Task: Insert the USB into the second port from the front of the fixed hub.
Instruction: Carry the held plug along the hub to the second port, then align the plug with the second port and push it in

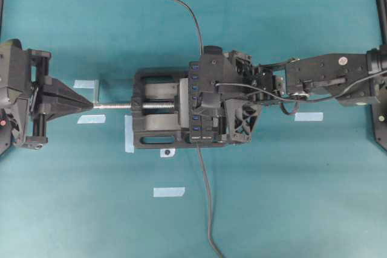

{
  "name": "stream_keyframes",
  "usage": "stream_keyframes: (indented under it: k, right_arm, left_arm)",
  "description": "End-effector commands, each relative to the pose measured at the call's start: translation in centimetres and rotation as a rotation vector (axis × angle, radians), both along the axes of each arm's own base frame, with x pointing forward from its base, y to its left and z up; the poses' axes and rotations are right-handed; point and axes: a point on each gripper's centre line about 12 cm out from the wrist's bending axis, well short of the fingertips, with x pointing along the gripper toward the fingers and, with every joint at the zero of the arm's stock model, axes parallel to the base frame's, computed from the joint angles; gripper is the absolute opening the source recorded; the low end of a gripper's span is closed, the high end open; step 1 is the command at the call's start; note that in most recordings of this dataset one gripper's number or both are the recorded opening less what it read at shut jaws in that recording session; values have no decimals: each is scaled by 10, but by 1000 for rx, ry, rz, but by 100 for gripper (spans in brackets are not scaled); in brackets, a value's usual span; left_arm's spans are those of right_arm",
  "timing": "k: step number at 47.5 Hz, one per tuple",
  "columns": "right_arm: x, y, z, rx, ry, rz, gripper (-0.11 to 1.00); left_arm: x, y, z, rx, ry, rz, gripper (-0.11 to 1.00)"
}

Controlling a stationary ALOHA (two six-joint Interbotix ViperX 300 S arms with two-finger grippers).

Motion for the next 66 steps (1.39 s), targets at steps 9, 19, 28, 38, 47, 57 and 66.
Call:
stream_keyframes:
  k: [9, 19, 28, 38, 47, 57, 66]
  right_arm:
    - [4, 3, 9, 6, -45, 2, 6]
    - [6, 6, 4, 8, -37, 7, 6]
    - [7, 7, 0, 9, -26, 9, 6]
    - [7, 7, 0, 9, -23, 9, 6]
    - [7, 7, 0, 9, -25, 9, 6]
    - [6, 7, -2, 9, -14, 9, 6]
    - [5, 7, -2, 9, -12, 10, 6]
  left_arm:
    - [3, 0, 5, 0, -14, 2, 0]
    - [3, 0, 5, 0, -15, 0, 0]
    - [3, 0, 5, 0, -15, 0, 0]
    - [3, 0, 5, 0, -15, 0, 0]
    - [3, 0, 5, 0, -17, 0, 0]
    - [3, 0, 5, 0, -15, 0, 0]
    - [3, 0, 5, 0, -15, 0, 0]
